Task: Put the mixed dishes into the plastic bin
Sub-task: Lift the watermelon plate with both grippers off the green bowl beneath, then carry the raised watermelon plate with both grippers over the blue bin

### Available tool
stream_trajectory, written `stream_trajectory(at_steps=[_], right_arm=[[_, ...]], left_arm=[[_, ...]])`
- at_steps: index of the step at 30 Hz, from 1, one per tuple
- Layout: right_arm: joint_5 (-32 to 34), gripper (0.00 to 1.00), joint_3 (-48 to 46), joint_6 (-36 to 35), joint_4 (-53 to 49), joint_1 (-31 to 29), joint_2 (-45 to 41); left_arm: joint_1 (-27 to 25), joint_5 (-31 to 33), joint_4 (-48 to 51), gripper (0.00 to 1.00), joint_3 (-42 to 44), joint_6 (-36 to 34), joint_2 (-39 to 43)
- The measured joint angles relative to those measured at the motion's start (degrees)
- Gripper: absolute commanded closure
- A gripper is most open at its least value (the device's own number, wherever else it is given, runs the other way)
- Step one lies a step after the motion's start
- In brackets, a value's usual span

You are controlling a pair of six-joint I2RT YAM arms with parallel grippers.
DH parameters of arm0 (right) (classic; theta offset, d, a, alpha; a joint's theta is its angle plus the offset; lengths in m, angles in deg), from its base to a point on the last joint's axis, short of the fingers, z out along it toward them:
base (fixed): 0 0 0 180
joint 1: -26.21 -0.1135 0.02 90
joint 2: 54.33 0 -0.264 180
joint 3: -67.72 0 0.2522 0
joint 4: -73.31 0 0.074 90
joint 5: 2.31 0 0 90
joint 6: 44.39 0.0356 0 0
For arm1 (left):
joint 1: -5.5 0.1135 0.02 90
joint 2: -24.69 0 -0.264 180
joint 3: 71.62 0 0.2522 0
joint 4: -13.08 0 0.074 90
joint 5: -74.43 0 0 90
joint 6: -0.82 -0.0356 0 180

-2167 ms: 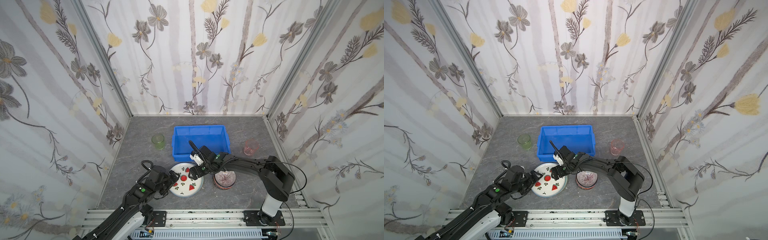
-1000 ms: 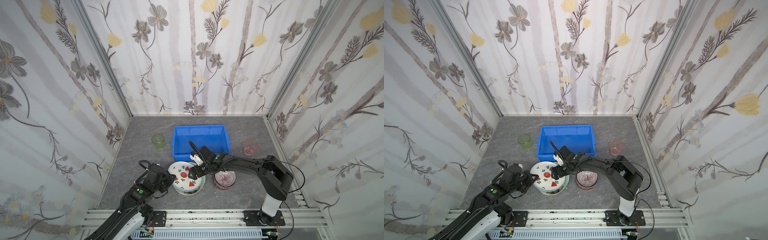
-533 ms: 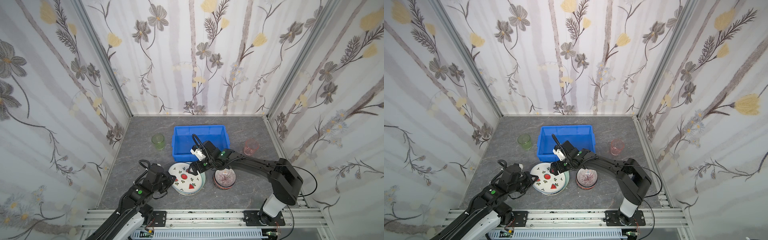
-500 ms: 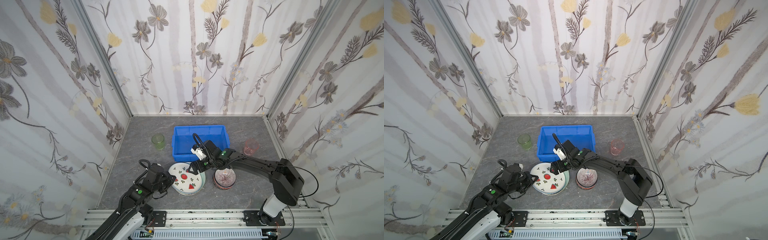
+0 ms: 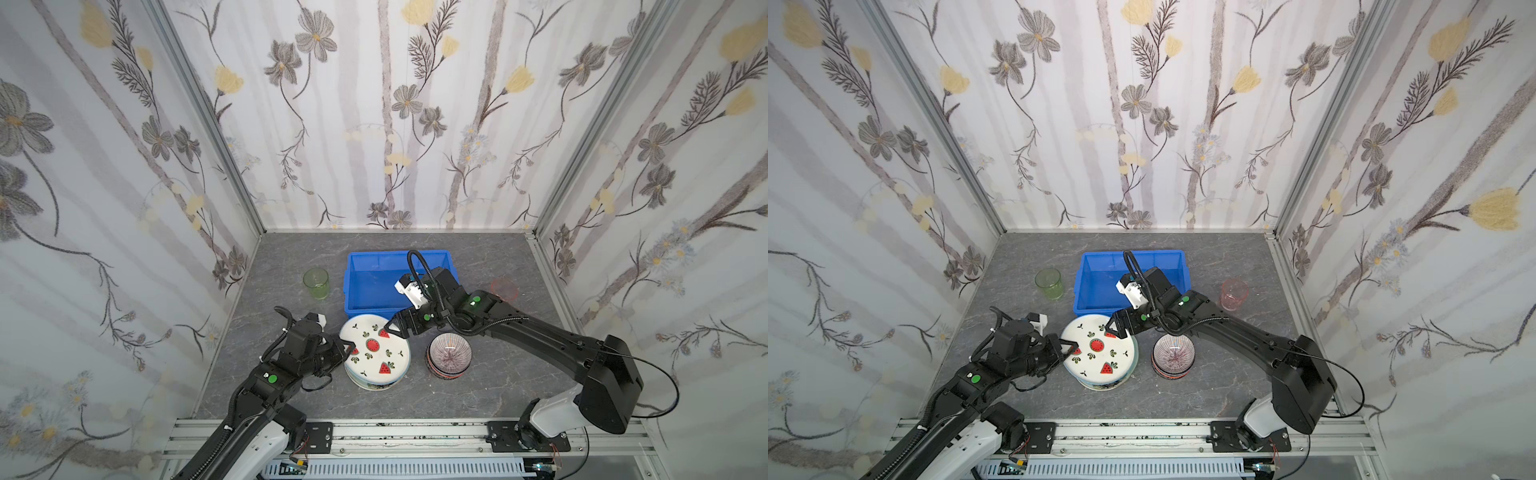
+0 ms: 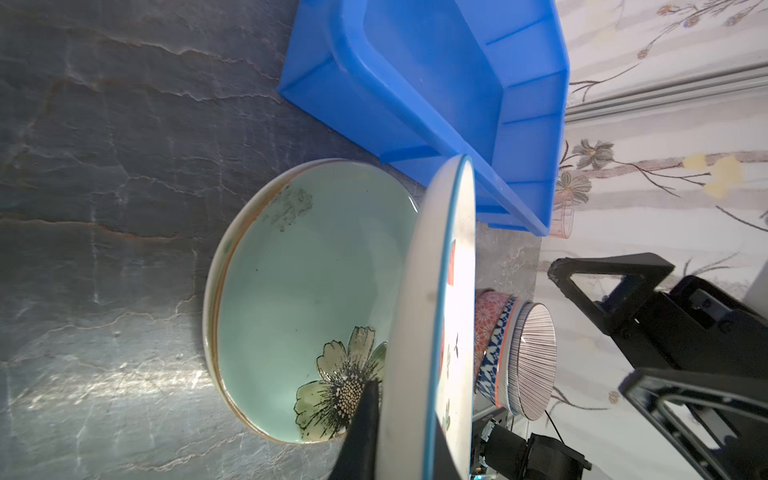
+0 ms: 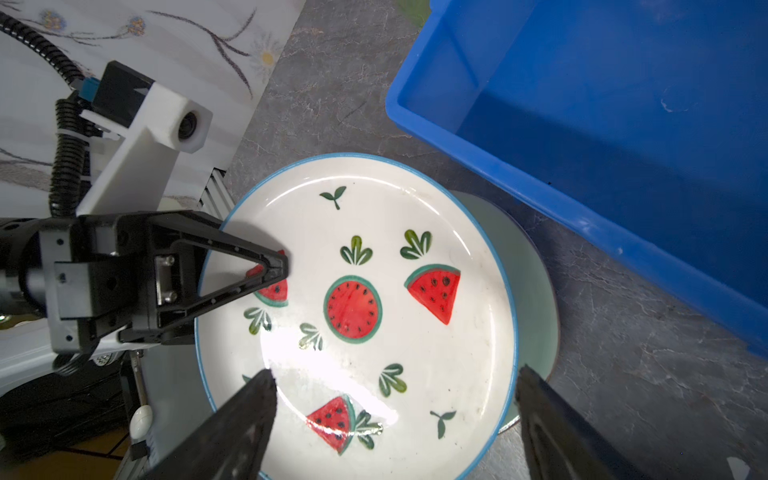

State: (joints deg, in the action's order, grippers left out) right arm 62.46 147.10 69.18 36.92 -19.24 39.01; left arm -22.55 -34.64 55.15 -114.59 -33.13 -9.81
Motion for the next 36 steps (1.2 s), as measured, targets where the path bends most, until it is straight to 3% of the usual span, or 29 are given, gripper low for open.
stream_trajectory(at_steps=[14,27,36], right_arm=[[-6.51,0.2,-7.02,0.37,-0.2,6.23,-8.41],[-13.7,0.25,-12.33,3.02,5.05,10.21,-12.52],[-19.93,0.38,-14.75,7.41,12.57,11.85,-13.66]], left_arm=[[3.13,-5.49,0.17,1.0,-8.39,-6.38,-2.73],[3.63,-11.17,-8.28,1.0,-8.61,-4.46,-4.55],[3.63,-13.42,-13.92,1.0,-7.72,-2.58,-5.77]])
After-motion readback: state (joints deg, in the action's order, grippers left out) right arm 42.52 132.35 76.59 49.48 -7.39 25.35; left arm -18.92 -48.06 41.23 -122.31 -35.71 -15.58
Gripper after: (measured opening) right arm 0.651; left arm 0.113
